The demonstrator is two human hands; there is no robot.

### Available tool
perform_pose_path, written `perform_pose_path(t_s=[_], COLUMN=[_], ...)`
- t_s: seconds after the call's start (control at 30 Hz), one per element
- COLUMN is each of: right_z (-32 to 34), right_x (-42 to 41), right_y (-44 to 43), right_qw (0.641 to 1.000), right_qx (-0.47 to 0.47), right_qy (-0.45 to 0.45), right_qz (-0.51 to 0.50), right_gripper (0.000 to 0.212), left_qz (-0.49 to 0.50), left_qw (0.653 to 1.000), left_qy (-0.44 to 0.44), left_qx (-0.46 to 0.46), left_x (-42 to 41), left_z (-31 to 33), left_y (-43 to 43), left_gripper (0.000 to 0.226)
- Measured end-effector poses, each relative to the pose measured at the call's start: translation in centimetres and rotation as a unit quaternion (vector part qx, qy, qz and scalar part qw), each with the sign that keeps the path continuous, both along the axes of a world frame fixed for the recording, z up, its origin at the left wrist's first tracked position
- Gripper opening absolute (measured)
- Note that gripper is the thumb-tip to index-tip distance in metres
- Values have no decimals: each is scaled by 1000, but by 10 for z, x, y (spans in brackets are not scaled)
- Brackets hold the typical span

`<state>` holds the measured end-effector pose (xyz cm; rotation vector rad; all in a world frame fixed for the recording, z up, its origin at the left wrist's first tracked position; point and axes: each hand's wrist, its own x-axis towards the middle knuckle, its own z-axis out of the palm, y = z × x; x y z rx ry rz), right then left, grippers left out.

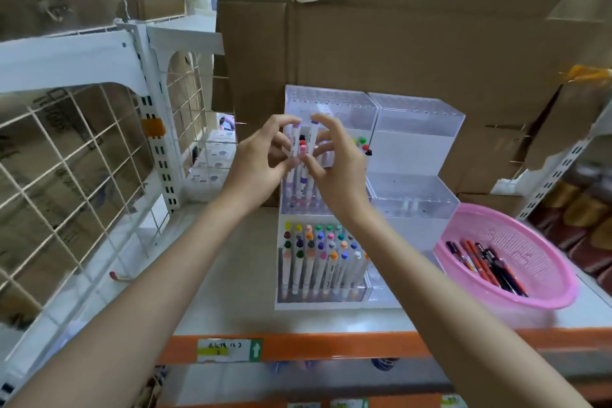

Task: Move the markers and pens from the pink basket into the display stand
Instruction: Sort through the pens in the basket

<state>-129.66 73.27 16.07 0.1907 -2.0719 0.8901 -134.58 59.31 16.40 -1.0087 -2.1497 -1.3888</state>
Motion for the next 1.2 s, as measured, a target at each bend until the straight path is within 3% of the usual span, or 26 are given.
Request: perform_pose_path(t_s=[0.33,0.53,0.93,1.2], right_z=[-4,-6,-11,-20], right_x=[2,3,2,4], right_y=[-3,-1,0,-3], right_qw=[1000,999,999,1000], right_qx=[2,-33,-41,2], right_qy=[-13,-10,-7,-23], right_qz=[-1,-3,2,22], right_gripper=[42,42,44,48], left_qz=[21,18,31,59], left_qw=[998,999,996,979], left_qy=[52,23,43,99], left_qx=[-32,-27,-74,-170], left_x=[2,-3,4,9], left_z=[-4,-7,-19,-29], left_y=[-1,-2,-2,-4], left_gripper=[55,57,55,58])
